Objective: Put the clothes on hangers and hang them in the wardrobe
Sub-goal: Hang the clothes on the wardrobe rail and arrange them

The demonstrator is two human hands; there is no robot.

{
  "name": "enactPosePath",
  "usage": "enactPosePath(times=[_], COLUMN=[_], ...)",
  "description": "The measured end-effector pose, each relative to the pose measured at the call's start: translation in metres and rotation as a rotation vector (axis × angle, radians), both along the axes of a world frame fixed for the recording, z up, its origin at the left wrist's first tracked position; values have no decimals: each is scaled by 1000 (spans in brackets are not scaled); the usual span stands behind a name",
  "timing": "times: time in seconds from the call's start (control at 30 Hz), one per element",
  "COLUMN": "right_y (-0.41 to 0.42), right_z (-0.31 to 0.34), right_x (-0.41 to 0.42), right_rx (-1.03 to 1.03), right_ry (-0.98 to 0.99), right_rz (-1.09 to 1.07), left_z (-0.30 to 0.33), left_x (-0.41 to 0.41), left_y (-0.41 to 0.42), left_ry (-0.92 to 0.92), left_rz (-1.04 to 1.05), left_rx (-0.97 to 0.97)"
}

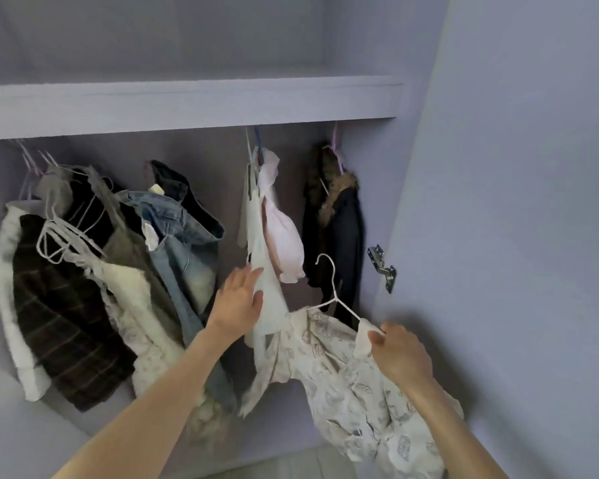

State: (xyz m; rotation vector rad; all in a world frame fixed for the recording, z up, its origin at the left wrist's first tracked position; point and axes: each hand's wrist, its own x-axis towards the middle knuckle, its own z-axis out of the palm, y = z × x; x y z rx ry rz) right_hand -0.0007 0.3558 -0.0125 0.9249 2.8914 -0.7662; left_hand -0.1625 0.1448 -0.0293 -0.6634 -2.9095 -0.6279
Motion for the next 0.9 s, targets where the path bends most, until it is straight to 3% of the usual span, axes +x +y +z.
enactPosePath(times=[0.23, 0.47, 0.63, 0.77, 0.9], right_y=[11, -5, -12, -15, -19], right_z=[7, -3, -6, -6, -2], right_x=[-1, -17, -38, -61, -90], right_rx=[-413, -534, -526, -463, -497], right_ry=[194, 402, 450, 462, 506], right_rz=[-155, -310, -327, -262, -252], left_z=[24, 27, 34, 23, 20], left_x=[-60, -111, -130, -142, -144], left_y=[54, 75, 83, 59, 33], left_ry=[204, 390, 445, 437, 376], left_rz=[-184, -332, -297, -227, -93], left_rx=[-254, -465, -497, -357, -350])
